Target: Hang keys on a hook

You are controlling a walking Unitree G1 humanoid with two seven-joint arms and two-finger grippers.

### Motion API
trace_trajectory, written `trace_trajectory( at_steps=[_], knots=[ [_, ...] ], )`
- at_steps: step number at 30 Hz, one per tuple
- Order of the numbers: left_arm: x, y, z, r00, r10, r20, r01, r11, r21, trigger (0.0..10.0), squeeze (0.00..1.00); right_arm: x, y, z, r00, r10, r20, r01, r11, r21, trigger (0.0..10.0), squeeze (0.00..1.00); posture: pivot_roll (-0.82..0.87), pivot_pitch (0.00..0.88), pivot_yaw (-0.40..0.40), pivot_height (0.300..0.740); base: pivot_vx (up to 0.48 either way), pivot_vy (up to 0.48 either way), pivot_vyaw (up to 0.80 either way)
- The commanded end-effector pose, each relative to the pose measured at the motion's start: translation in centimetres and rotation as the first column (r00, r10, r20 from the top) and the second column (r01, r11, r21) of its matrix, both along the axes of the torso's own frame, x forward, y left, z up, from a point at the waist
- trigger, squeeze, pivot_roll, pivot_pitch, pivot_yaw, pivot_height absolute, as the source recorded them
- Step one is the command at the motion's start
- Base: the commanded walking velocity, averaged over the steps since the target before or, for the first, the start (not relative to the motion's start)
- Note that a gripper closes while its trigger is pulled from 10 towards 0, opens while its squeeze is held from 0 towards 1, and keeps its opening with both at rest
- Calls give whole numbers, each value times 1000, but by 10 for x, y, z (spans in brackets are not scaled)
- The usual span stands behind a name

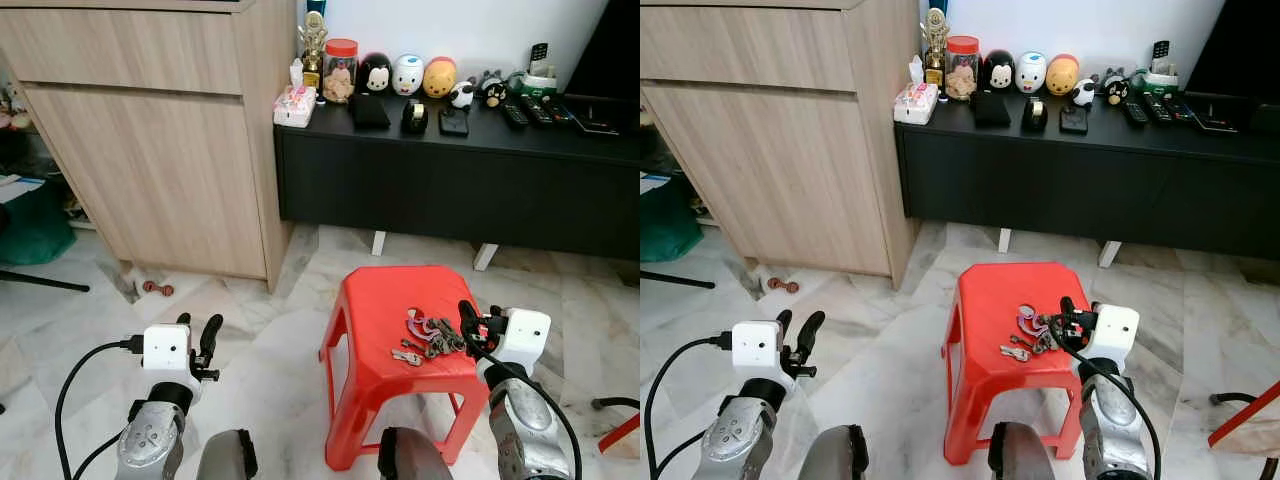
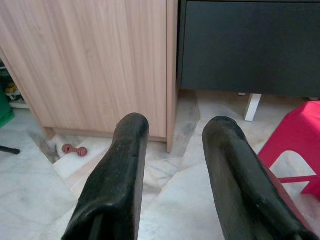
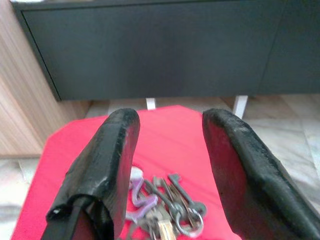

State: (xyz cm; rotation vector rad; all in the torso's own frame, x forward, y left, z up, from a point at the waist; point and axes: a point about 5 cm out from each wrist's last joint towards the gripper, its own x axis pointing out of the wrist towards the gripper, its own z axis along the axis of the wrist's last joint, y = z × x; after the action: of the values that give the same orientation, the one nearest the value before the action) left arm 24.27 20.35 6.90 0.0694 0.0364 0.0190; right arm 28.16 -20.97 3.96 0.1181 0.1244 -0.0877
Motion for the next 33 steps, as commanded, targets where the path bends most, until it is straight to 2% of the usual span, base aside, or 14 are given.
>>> trace_trajectory(
  at_steps=[1,12,22,33],
  knots=[
    [2,0,1,1000,4,9,-4,1000,0,10000,0,4,0,5,1000,0,18,0,1000,-4,10000,0,22,0,-78,589,266,0,0],
    [1,-3,0,1000,-17,2,17,1000,6,10000,0,1,11,-1,1000,24,-7,-24,1000,8,10000,0,24,0,-72,589,282,0,0],
    [-3,-3,-1,1000,-11,2,11,1000,2,10000,0,-1,3,-3,1000,3,-26,-3,1000,-3,10000,0,28,0,-86,589,308,0,0],
    [-3,-3,-1,1000,0,7,0,1000,-10,10000,0,1,6,-4,999,20,-39,-20,1000,-2,10000,0,31,0,-95,589,309,0,0]
  ],
)
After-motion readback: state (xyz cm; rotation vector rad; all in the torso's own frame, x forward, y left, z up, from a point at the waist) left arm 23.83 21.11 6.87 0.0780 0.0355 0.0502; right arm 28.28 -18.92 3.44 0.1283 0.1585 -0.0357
